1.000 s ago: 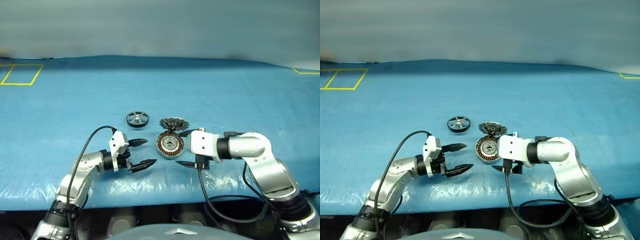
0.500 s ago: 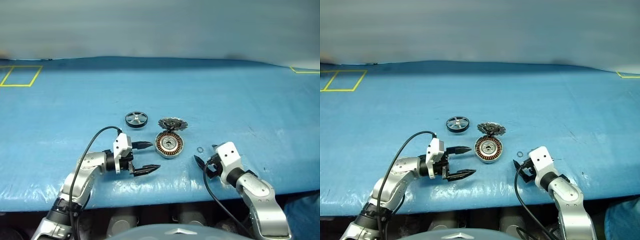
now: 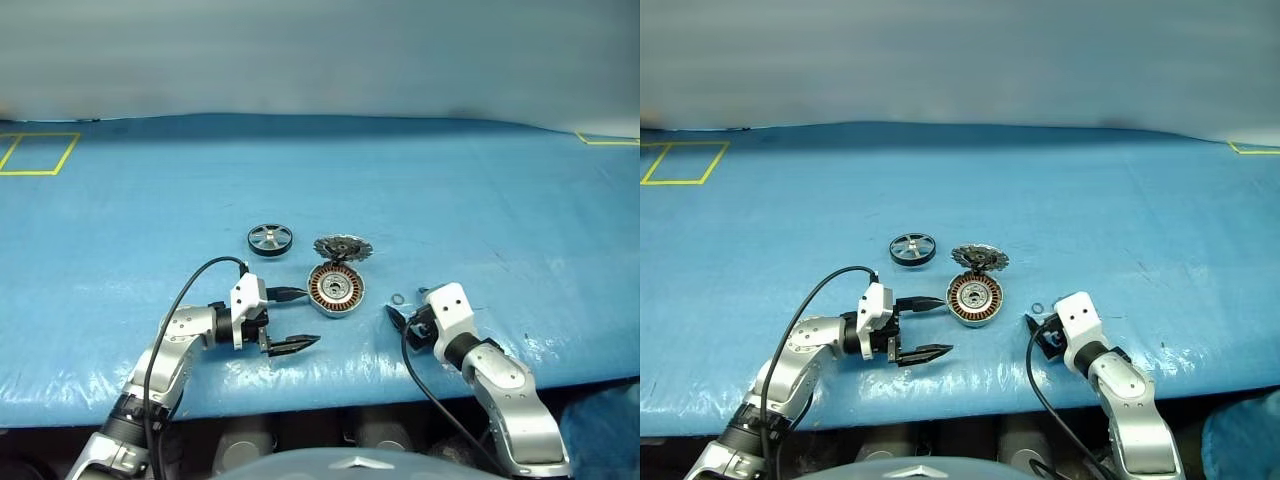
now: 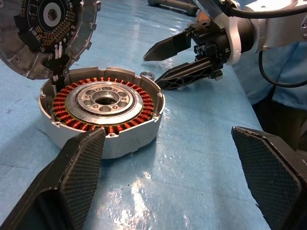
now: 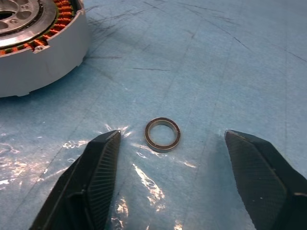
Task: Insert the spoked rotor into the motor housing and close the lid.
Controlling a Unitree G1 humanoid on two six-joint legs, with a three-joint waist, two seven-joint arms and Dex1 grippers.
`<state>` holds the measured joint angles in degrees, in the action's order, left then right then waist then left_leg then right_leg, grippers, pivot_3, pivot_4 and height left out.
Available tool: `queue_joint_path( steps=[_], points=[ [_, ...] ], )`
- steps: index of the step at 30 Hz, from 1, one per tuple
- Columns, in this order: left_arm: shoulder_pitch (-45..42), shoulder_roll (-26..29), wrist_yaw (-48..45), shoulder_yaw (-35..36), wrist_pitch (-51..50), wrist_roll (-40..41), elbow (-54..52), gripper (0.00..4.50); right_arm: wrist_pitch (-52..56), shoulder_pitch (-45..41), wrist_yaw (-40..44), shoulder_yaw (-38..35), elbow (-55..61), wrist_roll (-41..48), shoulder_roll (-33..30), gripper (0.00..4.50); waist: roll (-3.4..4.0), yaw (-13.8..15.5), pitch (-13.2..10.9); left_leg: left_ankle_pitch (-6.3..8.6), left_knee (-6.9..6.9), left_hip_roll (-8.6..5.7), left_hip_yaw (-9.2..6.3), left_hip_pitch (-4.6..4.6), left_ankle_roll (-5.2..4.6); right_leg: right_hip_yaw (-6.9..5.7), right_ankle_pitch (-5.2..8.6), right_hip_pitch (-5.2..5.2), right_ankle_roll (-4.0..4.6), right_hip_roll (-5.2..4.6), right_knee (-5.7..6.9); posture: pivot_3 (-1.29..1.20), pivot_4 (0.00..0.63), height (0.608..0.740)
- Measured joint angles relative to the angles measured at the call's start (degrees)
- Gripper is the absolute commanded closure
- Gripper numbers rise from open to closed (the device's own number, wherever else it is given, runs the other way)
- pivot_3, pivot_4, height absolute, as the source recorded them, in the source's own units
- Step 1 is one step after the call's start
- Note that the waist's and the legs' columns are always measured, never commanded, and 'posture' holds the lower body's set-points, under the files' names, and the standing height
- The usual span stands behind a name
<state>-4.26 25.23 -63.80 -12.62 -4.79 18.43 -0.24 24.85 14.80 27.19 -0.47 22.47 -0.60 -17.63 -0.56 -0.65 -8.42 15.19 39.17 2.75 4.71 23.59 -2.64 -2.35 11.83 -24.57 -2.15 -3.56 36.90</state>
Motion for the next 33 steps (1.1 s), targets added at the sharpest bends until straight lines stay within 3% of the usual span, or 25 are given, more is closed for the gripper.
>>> queue_joint_path(
  steps=[6,14,22,30,33],
  points=[
    [0.3,-0.2,0.4,0.0,-0.1,0.0,-0.1,0.00,-1.4,-0.5,-0.1,2.2,-1.2,0.4,-0.5,3.73,-0.10,0.0,0.1,0.00,0.03,0.00,-0.02,-0.09,0.00,-0.02,0.00,-0.04,0.00,-0.03,-0.01,0.00,0.150,0.740],
    [0.3,0.0,1.3,0.1,-0.9,0.0,-0.2,0.00,-0.5,-1.2,0.0,2.6,-1.1,1.2,-1.8,3.76,-0.12,0.0,0.1,0.00,0.04,-0.01,-0.05,-0.08,0.00,-0.04,0.00,-0.04,0.00,-0.07,-0.02,0.00,0.150,0.740],
    [0.3,0.9,0.3,1.5,0.8,0.2,2.2,0.00,6.1,-5.3,1.6,2.3,7.0,8.5,-1.2,3.76,-0.05,0.1,0.0,0.00,-0.02,-0.03,-0.05,0.14,-0.02,-0.03,0.00,-0.03,0.02,-0.03,-0.02,0.00,0.150,0.740],
    [0.7,0.8,0.9,2.5,1.4,0.2,2.6,0.00,12.8,-10.3,6.7,7.2,11.6,12.3,-8.8,3.76,-0.05,0.2,0.0,0.05,-0.02,-0.09,-0.04,0.19,-0.09,-0.04,-0.01,-0.02,0.02,-0.08,-0.08,0.00,0.150,0.740],
    [1.4,0.9,2.1,2.3,-0.1,0.2,0.0,0.00,13.3,-12.1,6.8,9.1,11.0,12.5,-8.5,3.76,-0.06,0.2,0.0,0.04,-0.01,-0.08,-0.05,0.19,-0.08,-0.04,0.00,-0.02,0.02,-0.05,-0.06,0.00,0.150,0.740]
  ],
)
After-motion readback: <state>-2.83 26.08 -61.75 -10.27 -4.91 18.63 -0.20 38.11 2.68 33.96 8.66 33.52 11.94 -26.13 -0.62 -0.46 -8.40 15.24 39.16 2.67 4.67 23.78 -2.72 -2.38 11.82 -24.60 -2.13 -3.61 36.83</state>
